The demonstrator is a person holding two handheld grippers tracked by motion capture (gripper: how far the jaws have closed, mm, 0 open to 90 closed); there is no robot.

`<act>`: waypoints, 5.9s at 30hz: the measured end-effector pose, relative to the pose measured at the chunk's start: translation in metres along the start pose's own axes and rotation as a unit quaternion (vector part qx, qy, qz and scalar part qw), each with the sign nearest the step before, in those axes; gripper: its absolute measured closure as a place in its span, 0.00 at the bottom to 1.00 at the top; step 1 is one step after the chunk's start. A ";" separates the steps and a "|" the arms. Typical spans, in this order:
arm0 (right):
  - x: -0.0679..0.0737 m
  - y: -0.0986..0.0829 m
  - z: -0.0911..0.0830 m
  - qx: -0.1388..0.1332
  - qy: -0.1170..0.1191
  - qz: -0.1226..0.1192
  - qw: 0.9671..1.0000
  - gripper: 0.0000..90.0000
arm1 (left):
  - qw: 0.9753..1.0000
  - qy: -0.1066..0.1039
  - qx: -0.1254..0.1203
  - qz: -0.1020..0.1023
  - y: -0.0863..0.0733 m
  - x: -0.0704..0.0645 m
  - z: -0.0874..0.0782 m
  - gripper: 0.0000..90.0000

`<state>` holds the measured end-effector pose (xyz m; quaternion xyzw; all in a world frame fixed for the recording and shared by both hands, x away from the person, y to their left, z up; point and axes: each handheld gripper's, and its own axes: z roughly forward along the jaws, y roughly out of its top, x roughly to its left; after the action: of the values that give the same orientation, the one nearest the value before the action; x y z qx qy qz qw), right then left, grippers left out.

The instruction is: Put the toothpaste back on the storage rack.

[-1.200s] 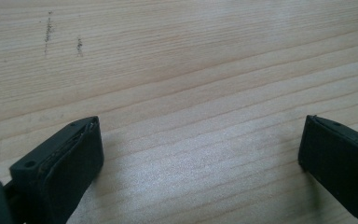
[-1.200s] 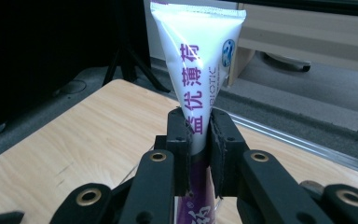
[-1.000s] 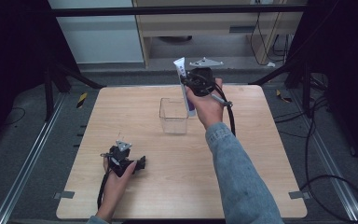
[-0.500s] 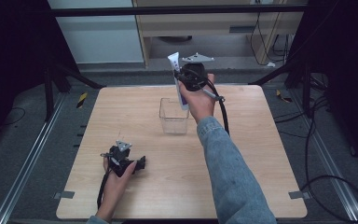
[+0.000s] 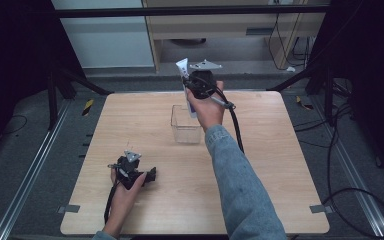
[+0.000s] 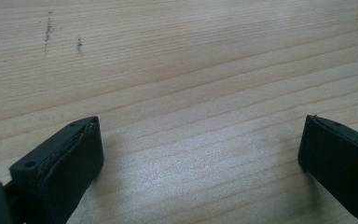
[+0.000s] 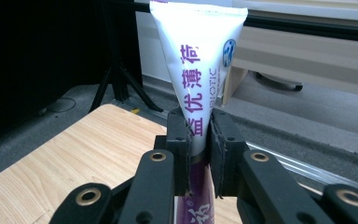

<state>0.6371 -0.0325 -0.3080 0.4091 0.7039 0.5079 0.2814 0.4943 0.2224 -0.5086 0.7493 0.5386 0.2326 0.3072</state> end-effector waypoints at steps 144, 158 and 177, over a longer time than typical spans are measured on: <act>0.025 -0.074 0.051 0.127 0.027 -0.058 0.990 0.88 | 1.000 -0.005 -0.001 0.005 0.000 0.001 0.000 0.00; 0.026 -0.073 0.057 0.134 0.031 -0.056 0.989 0.88 | 1.000 -0.005 -0.001 0.005 0.000 0.001 0.000 0.00; 0.025 -0.073 0.062 0.135 0.033 -0.046 0.989 0.87 | 1.000 -0.006 -0.001 0.006 0.000 0.001 0.001 0.00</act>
<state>0.6533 0.0085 -0.3962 0.3930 0.7931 0.4082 0.2232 0.4953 0.2234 -0.5087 0.7534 0.5325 0.2306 0.3093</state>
